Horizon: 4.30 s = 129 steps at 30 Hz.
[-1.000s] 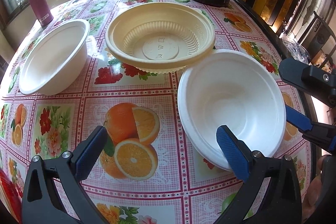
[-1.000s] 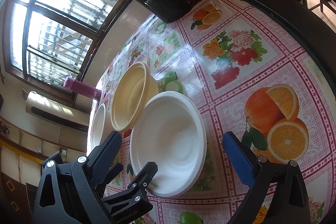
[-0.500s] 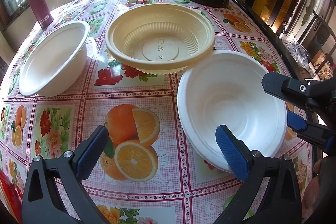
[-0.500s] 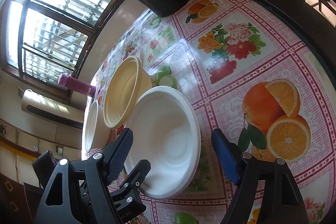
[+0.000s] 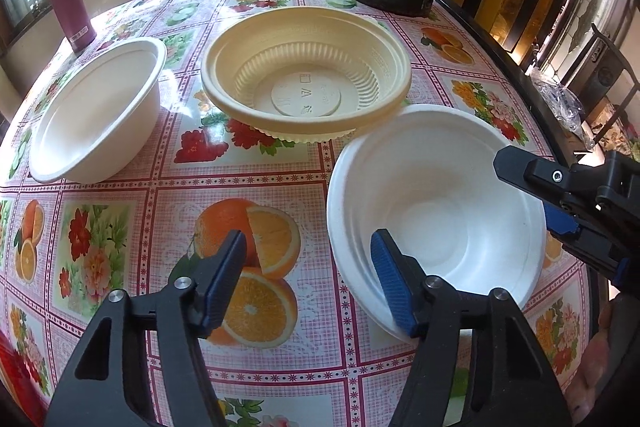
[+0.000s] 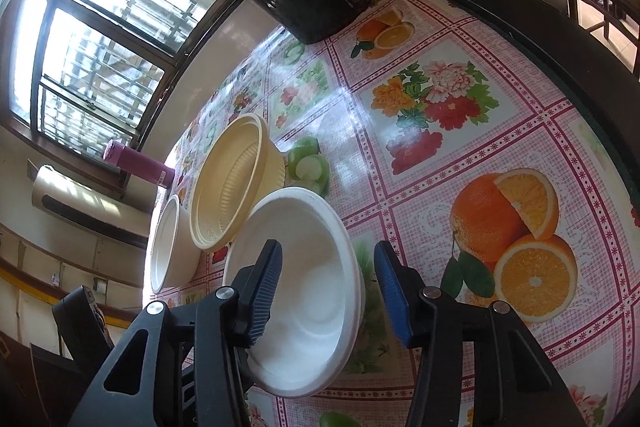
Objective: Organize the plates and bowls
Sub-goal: 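Close the left tool on the white bowl rim and lift, then carry the white bowl with the left tool toward the red plate stack, then lower the white bowl into the beige bowl and open the left tool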
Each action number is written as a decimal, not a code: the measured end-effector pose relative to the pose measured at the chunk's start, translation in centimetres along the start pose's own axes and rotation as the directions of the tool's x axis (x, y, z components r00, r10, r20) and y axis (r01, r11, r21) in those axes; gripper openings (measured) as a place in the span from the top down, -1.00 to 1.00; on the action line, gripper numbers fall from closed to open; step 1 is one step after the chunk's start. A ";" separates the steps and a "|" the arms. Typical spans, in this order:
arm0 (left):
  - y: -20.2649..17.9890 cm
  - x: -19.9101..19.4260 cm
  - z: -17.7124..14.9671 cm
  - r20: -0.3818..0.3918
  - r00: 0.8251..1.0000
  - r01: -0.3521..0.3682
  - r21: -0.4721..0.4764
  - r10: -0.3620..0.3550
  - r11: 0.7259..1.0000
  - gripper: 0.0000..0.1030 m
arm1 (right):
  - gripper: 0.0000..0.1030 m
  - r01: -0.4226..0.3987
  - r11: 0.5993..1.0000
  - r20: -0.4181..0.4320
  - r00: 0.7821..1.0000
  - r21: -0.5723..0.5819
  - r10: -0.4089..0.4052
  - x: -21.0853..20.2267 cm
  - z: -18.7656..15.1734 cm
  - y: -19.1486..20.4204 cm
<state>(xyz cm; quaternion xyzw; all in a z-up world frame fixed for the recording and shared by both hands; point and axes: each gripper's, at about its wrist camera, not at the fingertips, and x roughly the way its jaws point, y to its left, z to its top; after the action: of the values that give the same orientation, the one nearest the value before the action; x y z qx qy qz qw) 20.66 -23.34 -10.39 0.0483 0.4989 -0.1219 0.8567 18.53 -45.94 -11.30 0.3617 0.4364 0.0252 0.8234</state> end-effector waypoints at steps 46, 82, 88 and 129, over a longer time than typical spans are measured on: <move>6.3 -3.8 -5.5 -0.023 0.995 0.092 -0.002 -0.092 0.996 0.72 | 0.59 0.001 0.992 -0.003 1.000 -0.129 -0.002 1.7 -9.1 4.7; 13.8 -12.6 -11.2 0.142 0.990 0.019 -0.019 -0.016 1.000 0.71 | 0.82 -0.127 0.976 -0.034 0.992 -0.178 0.122 0.2 -17.3 13.4; 16.9 -15.5 -12.6 0.203 0.978 -0.031 -0.051 0.040 0.998 0.71 | 0.82 -0.155 0.955 -0.043 0.988 -0.252 0.149 -0.2 -19.5 17.7; 34.8 -16.9 -22.0 0.134 0.974 -0.123 -0.366 0.184 0.923 0.59 | 0.20 -0.249 0.745 -0.277 0.957 -0.619 0.090 8.2 -34.7 35.1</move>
<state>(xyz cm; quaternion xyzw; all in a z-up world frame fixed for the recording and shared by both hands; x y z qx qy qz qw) 3.11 17.48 -8.07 -0.0784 0.4343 0.0342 0.8967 7.66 2.77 -7.79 0.0881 0.4577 0.2909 0.8355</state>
